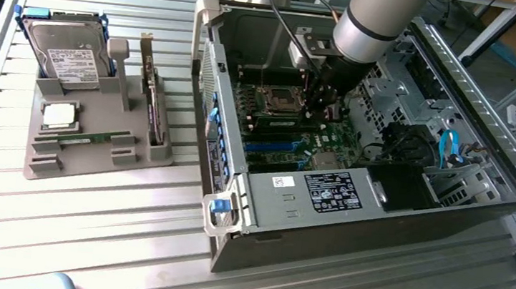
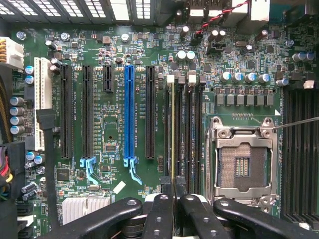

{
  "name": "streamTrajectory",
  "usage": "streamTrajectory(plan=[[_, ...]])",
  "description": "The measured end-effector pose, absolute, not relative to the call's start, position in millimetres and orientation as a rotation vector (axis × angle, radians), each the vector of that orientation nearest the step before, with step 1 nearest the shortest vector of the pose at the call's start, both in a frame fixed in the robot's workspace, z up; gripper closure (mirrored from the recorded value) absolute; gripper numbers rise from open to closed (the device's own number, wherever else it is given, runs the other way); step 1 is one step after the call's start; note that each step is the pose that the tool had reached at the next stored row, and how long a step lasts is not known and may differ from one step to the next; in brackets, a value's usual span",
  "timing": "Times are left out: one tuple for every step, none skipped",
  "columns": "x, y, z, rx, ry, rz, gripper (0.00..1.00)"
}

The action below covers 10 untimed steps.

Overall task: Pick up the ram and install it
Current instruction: 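Insert the ram into the slot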

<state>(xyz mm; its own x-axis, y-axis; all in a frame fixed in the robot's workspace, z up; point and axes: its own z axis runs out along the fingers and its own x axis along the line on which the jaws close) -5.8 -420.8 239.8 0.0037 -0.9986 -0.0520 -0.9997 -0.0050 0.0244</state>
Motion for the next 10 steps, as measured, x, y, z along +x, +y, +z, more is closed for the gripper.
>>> streamTrajectory(plan=[[-5.8, -420.8, 239.7, -2.212, 2.202, 0.084, 0.88], [-5.8, -420.8, 239.7, -2.212, 2.202, 0.084, 0.88], [-5.8, -420.8, 239.7, -2.212, 2.202, 0.084, 0.88], [-5.8, -420.8, 239.6, -2.212, 2.202, 0.084, 0.88], [-5.8, -420.8, 239.6, -2.212, 2.202, 0.084, 0.88], [-5.8, -420.8, 239.6, -2.212, 2.202, 0.084, 0.88], [-5.8, -420.7, 239.5, -2.212, 2.202, 0.084, 0.88], [-5.8, -420.5, 239.5, -2.212, 2.202, 0.084, 0.88], [-5.8, -420.2, 239.5, -2.212, 2.202, 0.084, 0.88], [-5.8, -420.0, 239.5, -2.212, 2.202, 0.084, 0.88]])
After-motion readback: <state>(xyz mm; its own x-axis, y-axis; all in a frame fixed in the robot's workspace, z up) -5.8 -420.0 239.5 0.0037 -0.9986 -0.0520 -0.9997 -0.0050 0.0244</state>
